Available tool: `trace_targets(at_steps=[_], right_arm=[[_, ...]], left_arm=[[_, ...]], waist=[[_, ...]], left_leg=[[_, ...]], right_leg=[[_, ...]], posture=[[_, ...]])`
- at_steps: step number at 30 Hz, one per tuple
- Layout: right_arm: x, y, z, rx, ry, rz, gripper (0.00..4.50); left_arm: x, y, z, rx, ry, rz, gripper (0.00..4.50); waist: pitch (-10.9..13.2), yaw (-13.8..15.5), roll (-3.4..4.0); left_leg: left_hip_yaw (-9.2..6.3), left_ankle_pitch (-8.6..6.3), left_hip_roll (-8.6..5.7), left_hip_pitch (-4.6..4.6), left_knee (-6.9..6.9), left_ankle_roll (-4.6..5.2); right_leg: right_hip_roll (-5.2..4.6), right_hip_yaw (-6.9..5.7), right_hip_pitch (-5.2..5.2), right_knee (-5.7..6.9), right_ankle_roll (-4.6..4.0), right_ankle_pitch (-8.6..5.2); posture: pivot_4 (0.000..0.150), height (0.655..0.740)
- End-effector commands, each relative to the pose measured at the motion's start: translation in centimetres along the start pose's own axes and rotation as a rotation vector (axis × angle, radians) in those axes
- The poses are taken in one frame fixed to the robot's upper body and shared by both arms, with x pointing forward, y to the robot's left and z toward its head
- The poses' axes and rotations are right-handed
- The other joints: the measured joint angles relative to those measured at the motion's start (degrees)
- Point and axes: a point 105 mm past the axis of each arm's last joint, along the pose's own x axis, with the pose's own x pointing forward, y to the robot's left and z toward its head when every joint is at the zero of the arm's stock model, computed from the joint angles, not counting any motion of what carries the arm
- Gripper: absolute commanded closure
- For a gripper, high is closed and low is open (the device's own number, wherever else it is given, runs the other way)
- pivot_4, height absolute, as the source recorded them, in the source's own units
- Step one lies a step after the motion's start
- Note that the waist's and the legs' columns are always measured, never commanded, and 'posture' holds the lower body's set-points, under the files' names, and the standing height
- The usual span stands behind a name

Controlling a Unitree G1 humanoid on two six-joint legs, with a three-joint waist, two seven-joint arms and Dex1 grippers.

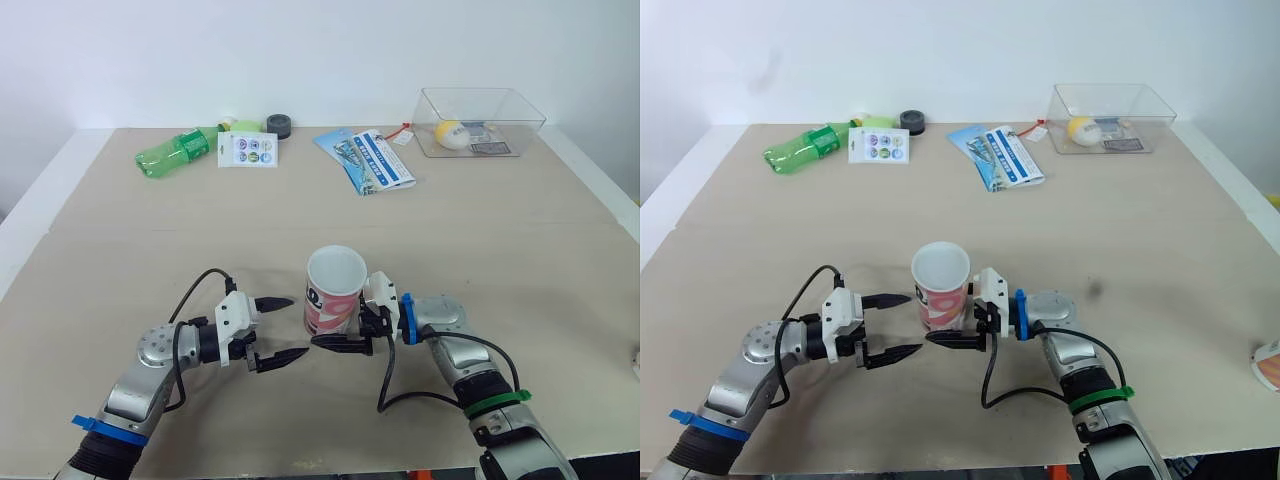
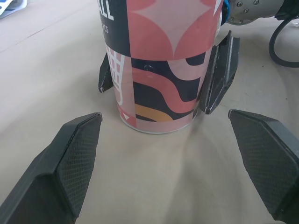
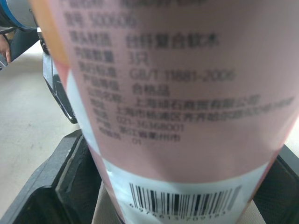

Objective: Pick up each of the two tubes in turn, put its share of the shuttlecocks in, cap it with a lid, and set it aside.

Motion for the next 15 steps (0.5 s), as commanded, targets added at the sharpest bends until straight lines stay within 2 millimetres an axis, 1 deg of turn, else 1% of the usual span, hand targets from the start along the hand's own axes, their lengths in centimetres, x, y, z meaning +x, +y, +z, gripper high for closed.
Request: trace_targets(at_steps=[1, 4, 7, 15], right_arm=[[-0.03, 0.02, -0.39, 0.003, 0.013, -0.005, 0.04], [-0.18, -0.09, -0.35, 0.002, 0.015, -0.005, 0.04], [-0.20, -0.27, -0.36, -0.004, 0.016, -0.016, 0.75], [-0.38, -0.44, -0.34, -0.013, 0.023, -0.023, 0.75]], left_arm=[[0.07, 0.10, 0.52, 0.035, -0.013, -0.007, 0.00], [0.09, 0.17, 0.47, 0.041, -0.011, -0.007, 0.00], [0.07, 0.19, 0.33, 0.045, -0.006, -0.008, 0.00], [0.15, 0.18, 0.42, 0.052, -0.014, -0.008, 0.00]], waist=[[0.0, 0.0, 0.00], [0.0, 0.0, 0.00], [0.0, 0.0, 0.00], [0.0, 0.0, 0.00]], left_leg=[[0.00, 0.00, 0.00, 0.00, 0.00, 0.00], [0.00, 0.00, 0.00, 0.00, 0.01, 0.00], [0.00, 0.00, 0.00, 0.00, 0.03, 0.00], [0.00, 0.00, 0.00, 0.00, 0.12, 0.00]], right_leg=[[0.00, 0.00, 0.00, 0.00, 0.00, 0.00], [0.00, 0.00, 0.01, 0.00, 0.00, 0.01], [0.00, 0.00, 0.02, 0.00, 0.01, 0.01], [0.00, 0.00, 0.05, 0.01, 0.03, 0.05]], posture=[[0.150, 0.7400], [0.150, 0.7400], [0.150, 0.7400], [0.150, 0.7400]])
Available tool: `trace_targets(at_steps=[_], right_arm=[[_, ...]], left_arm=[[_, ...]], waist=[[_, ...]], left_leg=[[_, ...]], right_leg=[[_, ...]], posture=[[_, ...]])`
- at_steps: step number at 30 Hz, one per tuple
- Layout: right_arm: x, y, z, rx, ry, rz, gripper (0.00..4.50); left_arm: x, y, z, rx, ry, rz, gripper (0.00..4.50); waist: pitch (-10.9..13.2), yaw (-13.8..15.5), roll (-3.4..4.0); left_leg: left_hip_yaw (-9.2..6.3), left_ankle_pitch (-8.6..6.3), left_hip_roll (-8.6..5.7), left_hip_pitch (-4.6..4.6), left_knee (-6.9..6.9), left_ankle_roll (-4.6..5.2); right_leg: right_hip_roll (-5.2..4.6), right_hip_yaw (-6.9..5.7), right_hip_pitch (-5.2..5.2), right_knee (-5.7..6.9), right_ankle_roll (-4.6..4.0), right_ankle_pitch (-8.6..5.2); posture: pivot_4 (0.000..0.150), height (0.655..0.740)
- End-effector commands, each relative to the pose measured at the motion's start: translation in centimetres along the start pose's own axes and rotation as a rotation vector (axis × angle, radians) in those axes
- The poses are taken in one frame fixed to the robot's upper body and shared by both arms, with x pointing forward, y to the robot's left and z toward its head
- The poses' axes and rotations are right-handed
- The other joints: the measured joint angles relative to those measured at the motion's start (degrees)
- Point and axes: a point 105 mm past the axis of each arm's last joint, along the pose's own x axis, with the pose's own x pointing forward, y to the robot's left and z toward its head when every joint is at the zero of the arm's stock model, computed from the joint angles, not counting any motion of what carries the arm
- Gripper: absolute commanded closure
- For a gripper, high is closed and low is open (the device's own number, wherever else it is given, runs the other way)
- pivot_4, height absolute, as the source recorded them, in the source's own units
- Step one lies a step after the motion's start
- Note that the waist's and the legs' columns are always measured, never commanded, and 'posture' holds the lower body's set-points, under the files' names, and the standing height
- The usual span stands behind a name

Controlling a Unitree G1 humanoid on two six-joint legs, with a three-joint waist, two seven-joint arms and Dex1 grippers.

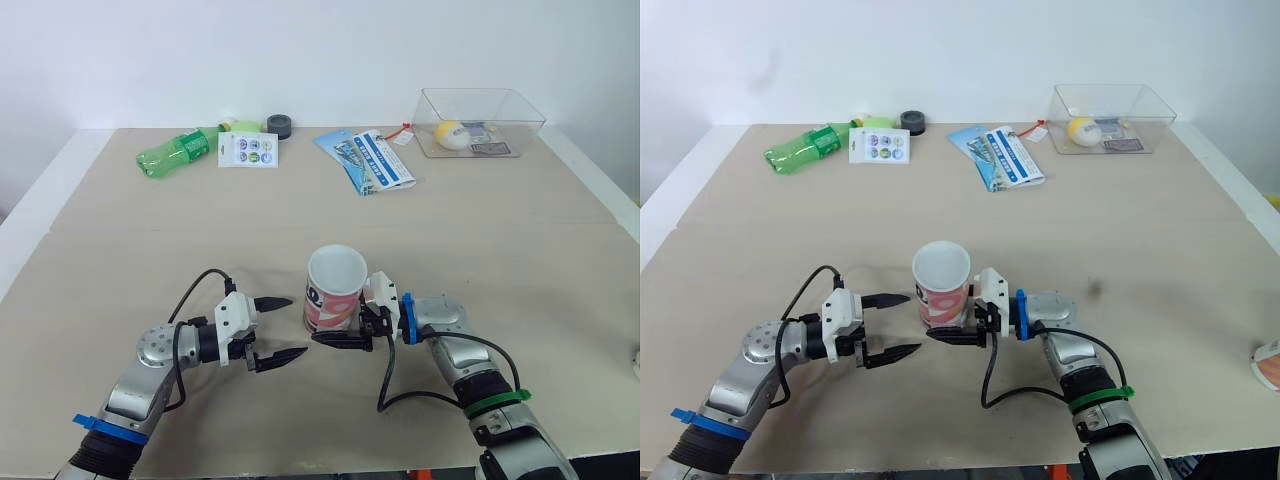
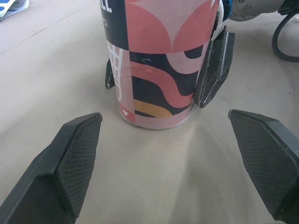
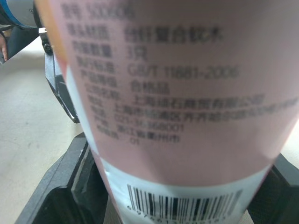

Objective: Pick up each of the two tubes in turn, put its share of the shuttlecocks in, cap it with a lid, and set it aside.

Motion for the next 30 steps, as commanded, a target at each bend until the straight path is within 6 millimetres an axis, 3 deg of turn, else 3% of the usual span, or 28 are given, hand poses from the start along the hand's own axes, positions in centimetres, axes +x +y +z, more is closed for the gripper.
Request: trace_targets(at_steps=[1, 5, 8, 13, 17, 19, 22, 30], right_arm=[[-0.4, -0.3, -0.2, -0.008, 0.022, -0.013, 0.75], [-1.1, -0.9, 0.5, -0.025, 0.000, -0.082, 0.75], [-3.2, -2.8, 1.7, -0.017, -0.045, -0.271, 0.75], [-8.9, -6.0, 2.4, -0.009, -0.042, -0.695, 0.75], [-16.4, -8.1, 2.1, -0.008, 0.003, -1.156, 0.75], [-20.3, -8.1, 1.5, 0.004, 0.039, -1.374, 0.75], [-26.1, -6.4, -0.9, 0.051, 0.138, -1.688, 0.75], [-29.9, -4.0, -3.0, 0.148, 0.160, -1.958, 0.75]], left_arm=[[0.2, 0.0, 0.8, 0.043, -0.021, -0.015, 0.00], [0.5, 0.1, 1.2, 0.060, -0.036, -0.018, 0.00], [0.7, 0.3, 1.7, 0.073, -0.049, -0.015, 0.00], [1.0, 0.2, 2.0, 0.083, -0.058, -0.034, 0.00], [1.4, 0.3, 2.2, 0.089, -0.061, -0.051, 0.00], [1.6, 0.4, 2.3, 0.091, -0.063, -0.062, 0.00], [2.0, 0.6, 2.6, 0.099, -0.072, -0.080, 0.00], [2.5, 0.9, 3.2, 0.095, -0.091, -0.105, 0.00]], waist=[[0.0, 0.0, 0.00], [0.0, 0.1, 0.00], [0.0, 0.3, 0.02], [0.0, 0.5, 0.06], [0.1, 0.5, 0.06], [0.1, 0.5, 0.08], [0.1, 0.6, 0.08], [0.0, 0.1, 0.14]], left_leg=[[0.00, 0.00, 0.00, -0.01, 0.03, 0.00], [0.00, 0.00, 0.00, -0.05, 0.15, 0.00], [0.00, 0.00, -0.03, -0.10, 0.24, 0.00], [0.00, 0.00, -0.12, -0.18, 0.26, 0.00], [0.00, 0.00, -0.12, -0.19, 0.24, 0.00], [0.00, 0.00, -0.14, -0.21, 0.25, 0.00], [0.01, 0.00, -0.19, -0.21, 0.25, 0.00], [0.23, -0.01, -0.16, -0.10, 0.24, 0.10]], right_leg=[[0.00, 0.00, 0.01, 0.00, 0.00, 0.01], [0.00, 0.00, 0.02, 0.01, 0.05, 0.03], [-0.03, 0.01, 0.02, 0.01, 0.10, 0.07], [-0.12, 0.01, 0.00, 0.01, 0.16, 0.04], [-0.11, 0.01, -0.01, 0.01, 0.17, 0.03], [-0.12, 0.02, -0.02, 0.00, 0.17, 0.03], [-0.16, 0.04, 0.00, 0.00, 0.21, 0.00], [-0.15, 0.23, 0.00, 0.01, 0.23, 0.07]], posture=[[0.150, 0.7400], [0.150, 0.7400], [0.150, 0.7400], [0.150, 0.7400], [0.150, 0.7400], [0.150, 0.7400], [0.150, 0.7400], [0.150, 0.7400]])
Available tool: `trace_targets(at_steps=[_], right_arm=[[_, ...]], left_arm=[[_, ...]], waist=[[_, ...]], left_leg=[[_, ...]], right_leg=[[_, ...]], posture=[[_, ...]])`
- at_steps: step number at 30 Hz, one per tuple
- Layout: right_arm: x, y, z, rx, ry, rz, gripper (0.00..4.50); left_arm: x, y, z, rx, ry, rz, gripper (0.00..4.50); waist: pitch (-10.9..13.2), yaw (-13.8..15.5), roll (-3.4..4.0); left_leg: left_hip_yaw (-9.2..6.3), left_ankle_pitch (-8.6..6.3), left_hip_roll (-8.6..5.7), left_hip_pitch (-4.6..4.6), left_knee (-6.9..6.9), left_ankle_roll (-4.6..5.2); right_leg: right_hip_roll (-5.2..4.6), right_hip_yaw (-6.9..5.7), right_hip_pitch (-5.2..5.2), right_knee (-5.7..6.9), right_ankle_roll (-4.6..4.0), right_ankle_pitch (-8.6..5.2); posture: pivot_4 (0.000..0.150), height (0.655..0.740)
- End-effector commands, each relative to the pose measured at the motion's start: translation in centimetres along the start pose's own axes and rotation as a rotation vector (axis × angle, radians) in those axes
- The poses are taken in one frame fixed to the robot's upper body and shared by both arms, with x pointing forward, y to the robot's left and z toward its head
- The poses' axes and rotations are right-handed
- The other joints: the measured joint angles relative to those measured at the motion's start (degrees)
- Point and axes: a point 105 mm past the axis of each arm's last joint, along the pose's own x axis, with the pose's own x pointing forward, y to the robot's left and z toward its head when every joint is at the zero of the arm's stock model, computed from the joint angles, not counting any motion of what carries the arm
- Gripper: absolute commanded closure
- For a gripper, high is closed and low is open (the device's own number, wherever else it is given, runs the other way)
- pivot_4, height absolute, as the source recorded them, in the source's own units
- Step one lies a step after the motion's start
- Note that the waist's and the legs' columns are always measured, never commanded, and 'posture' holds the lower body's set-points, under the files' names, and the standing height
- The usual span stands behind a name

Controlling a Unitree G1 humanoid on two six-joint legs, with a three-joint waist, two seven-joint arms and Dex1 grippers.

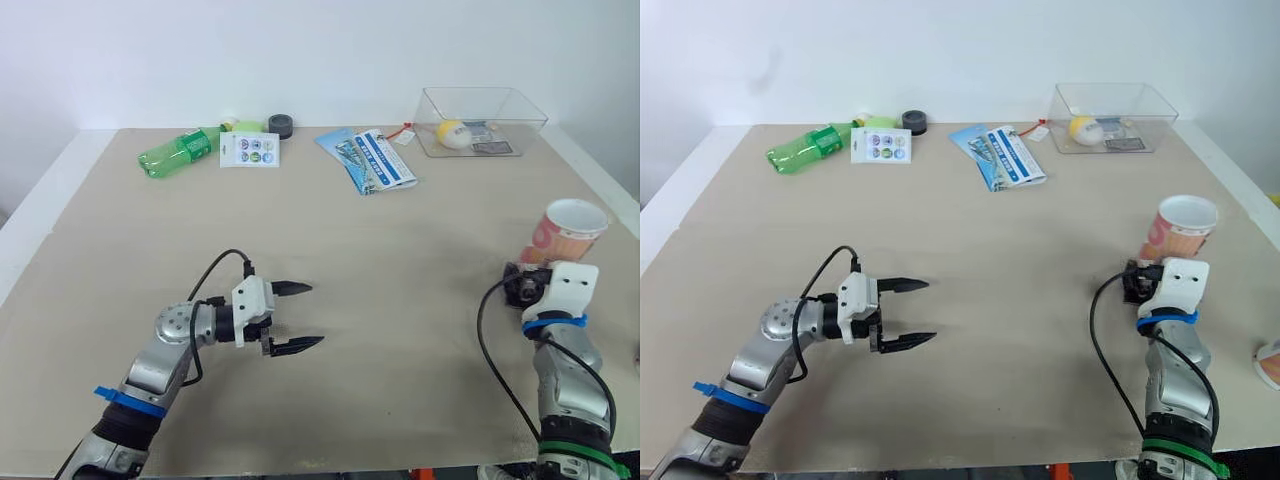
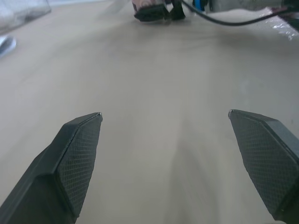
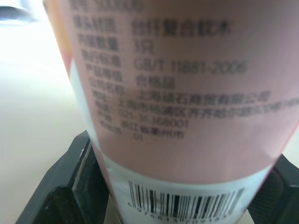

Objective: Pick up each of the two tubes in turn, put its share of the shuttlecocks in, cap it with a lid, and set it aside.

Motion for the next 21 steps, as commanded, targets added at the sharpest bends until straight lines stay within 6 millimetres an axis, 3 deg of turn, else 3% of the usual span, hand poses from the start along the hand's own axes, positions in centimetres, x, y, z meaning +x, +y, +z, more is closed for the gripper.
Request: trace_targets(at_steps=[1, 9, 10, 11, 21], right_arm=[[-0.3, -2.3, -0.6, 0.046, 0.024, -0.126, 0.75], [-0.3, -1.8, -1.6, 0.093, 0.066, -0.097, 0.75], [-0.4, -1.8, -1.6, 0.095, 0.071, -0.088, 0.14], [-0.4, -1.7, -1.7, 0.092, 0.074, -0.077, 0.05], [-1.9, -1.7, -1.0, 0.043, 0.101, 0.017, 0.05]], left_arm=[[0.2, 0.0, 0.7, -0.002, -0.032, -0.014, 0.00], [0.5, -0.2, 0.8, -0.022, -0.040, -0.028, 0.00], [0.6, -0.2, 0.8, -0.023, -0.040, -0.028, 0.00], [0.6, -0.2, 0.8, -0.024, -0.040, -0.028, 0.00], [0.8, 0.1, 0.9, -0.010, -0.049, -0.030, 0.00]], waist=[[0.0, 0.1, 0.00], [0.0, 0.2, -0.02], [0.0, 0.2, -0.02], [0.0, 0.2, -0.02], [0.0, 0.3, -0.03]], left_leg=[[0.00, 0.02, -0.01, -0.01, 0.00, 0.03], [0.02, 0.03, -0.03, -0.01, 0.07, 0.05], [0.02, 0.03, -0.02, -0.01, 0.07, 0.05], [0.01, 0.03, -0.02, -0.01, 0.07, 0.05], [-0.01, 0.03, -0.01, -0.03, 0.04, 0.05]], right_leg=[[0.00, 0.00, 0.00, 0.00, 0.02, 0.02], [-0.01, 0.03, 0.06, -0.02, 0.07, 0.06], [-0.01, 0.03, 0.06, -0.02, 0.07, 0.06], [-0.01, 0.03, 0.06, -0.02, 0.07, 0.06], [0.00, 0.01, 0.05, -0.02, 0.06, 0.01]], posture=[[0.150, 0.7400], [0.150, 0.7400], [0.150, 0.7400], [0.150, 0.7400], [0.150, 0.7400]])
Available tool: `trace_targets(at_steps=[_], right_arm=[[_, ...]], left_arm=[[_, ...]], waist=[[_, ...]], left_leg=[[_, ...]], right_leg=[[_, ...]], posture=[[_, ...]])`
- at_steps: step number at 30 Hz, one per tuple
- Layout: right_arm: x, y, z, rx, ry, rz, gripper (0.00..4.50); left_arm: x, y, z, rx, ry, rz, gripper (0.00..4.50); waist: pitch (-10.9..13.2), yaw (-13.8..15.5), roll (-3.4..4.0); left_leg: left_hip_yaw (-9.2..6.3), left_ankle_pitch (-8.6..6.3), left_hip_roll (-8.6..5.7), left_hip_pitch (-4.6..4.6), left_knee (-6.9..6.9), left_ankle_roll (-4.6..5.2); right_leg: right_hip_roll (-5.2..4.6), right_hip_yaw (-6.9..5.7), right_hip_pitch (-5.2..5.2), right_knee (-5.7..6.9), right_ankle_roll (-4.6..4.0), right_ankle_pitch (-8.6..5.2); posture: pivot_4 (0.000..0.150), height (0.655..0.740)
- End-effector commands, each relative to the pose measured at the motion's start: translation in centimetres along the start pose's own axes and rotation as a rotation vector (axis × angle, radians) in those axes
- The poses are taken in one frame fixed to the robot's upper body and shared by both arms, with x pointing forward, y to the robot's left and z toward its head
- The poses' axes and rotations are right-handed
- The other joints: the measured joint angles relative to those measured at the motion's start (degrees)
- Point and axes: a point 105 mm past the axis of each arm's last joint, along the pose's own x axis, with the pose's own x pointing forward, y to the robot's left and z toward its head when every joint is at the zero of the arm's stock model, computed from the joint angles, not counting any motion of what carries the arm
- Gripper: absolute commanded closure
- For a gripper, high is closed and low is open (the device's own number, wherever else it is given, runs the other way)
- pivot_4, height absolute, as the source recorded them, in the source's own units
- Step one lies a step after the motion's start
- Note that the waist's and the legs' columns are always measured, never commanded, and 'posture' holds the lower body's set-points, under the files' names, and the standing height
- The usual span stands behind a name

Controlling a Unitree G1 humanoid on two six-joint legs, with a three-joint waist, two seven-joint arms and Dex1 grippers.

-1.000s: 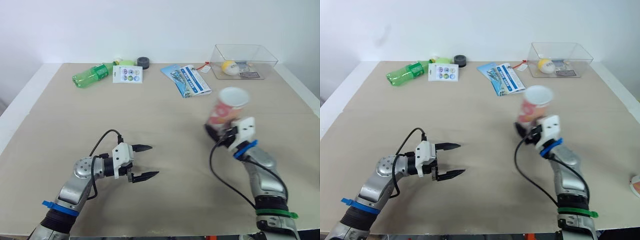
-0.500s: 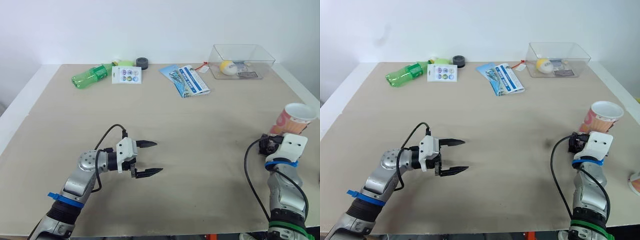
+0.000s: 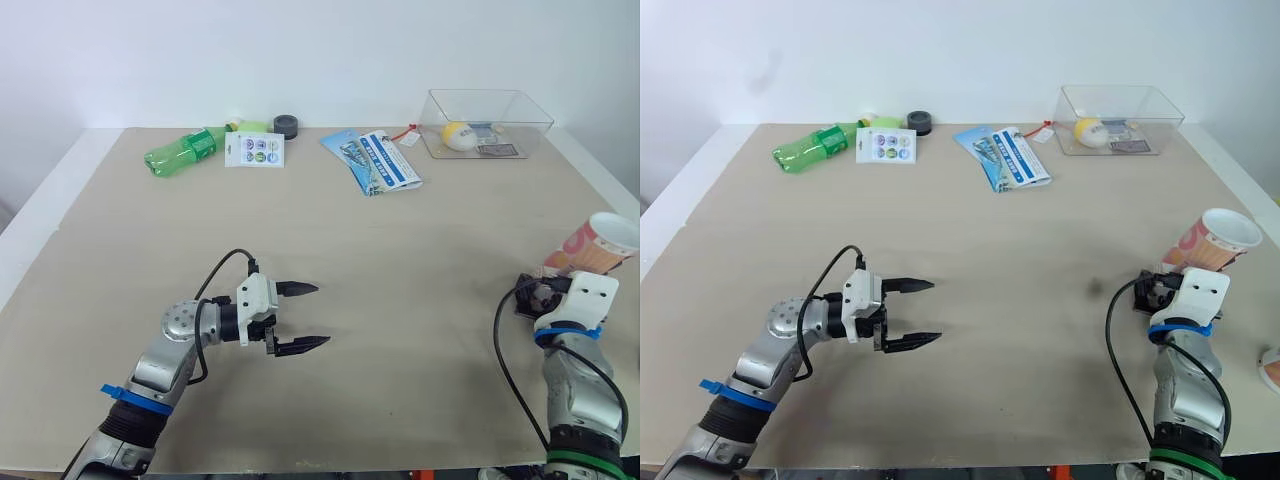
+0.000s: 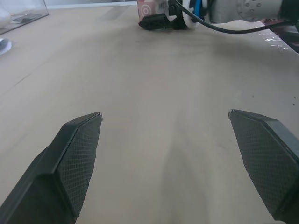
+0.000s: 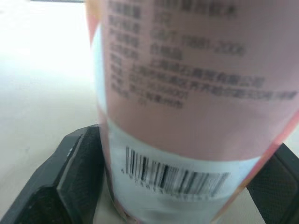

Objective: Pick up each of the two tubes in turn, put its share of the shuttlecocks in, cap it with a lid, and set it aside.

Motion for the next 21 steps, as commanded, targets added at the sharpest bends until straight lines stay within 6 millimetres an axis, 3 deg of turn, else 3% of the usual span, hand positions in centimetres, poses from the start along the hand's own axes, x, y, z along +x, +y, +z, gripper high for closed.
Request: trace_targets(at_steps=[1, 9, 13, 16, 21], right_arm=[[-1.0, -0.3, 0.1, -0.026, 0.030, 0.044, 0.05], [-3.6, -0.6, 0.8, -0.059, 0.052, 0.061, 0.05], [-5.6, 1.0, 0.5, -0.049, 0.085, 0.104, 0.05], [-7.9, 4.3, 0.8, -0.073, 0.056, 0.239, 0.05], [-11.2, 11.2, 3.4, -0.127, -0.179, 0.814, 0.05]], left_arm=[[0.2, 0.3, 0.7, 0.039, -0.022, -0.011, 0.00], [0.5, 0.3, 0.2, 0.046, -0.014, -0.026, 0.00], [0.9, 0.2, 0.0, 0.047, -0.018, -0.030, 0.00], [0.8, 0.5, -0.3, 0.039, -0.010, -0.001, 0.00], [0.6, 1.1, -0.9, 0.040, 0.025, 0.061, 0.00]], waist=[[0.0, 0.0, 0.00], [0.0, 0.0, 0.01], [0.0, 0.0, 0.04], [0.0, 0.0, 0.06], [0.0, -0.4, 0.14]], left_leg=[[0.00, 0.00, 0.00, 0.00, 0.00, 0.00], [0.00, 0.00, 0.00, 0.00, 0.00, 0.00], [0.01, 0.00, 0.02, -0.01, 0.00, 0.00], [-0.04, 0.00, 0.05, -0.02, -0.05, 0.00], [0.08, -0.01, 0.07, 0.00, -0.02, 0.00]], right_leg=[[0.00, 0.00, 0.00, 0.00, 0.00, 0.00], [0.00, 0.00, -0.02, 0.00, -0.01, -0.01], [0.01, 0.00, -0.04, 0.00, -0.02, -0.02], [0.03, -0.03, -0.07, 0.00, -0.07, -0.06], [0.01, 0.01, -0.11, 0.00, -0.07, -0.05]], posture=[[0.150, 0.7400], [0.150, 0.7400], [0.150, 0.7400], [0.150, 0.7400], [0.150, 0.7400]])
